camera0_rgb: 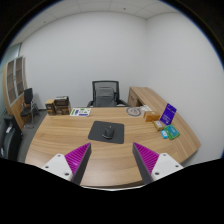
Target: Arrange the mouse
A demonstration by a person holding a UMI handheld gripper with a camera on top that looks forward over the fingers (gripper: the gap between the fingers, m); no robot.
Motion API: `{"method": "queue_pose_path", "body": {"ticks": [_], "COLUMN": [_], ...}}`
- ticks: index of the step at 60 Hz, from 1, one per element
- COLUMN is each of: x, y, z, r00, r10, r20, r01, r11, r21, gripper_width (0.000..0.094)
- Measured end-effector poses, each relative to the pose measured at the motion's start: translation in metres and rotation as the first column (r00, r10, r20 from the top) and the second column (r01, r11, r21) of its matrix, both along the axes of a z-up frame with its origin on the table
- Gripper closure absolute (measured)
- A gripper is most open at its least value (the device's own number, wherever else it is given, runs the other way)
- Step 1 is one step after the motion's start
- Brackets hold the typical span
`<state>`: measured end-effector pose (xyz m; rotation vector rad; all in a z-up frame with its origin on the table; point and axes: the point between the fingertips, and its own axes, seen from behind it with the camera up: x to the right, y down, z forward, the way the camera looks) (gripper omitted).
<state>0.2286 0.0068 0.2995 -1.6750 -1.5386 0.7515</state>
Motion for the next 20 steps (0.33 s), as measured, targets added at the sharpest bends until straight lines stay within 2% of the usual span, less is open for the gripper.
{"method": "queue_pose_path", "body": {"ticks": [20], "x": [0.035], "y": [0.012], "z": [-0.019], "r00": [0.999], "r10": [-0.032], "r20": [0.029], "r01": [0.032], "r11": [0.999], "r21": [-0.02], "gripper_width": [0.0085]}}
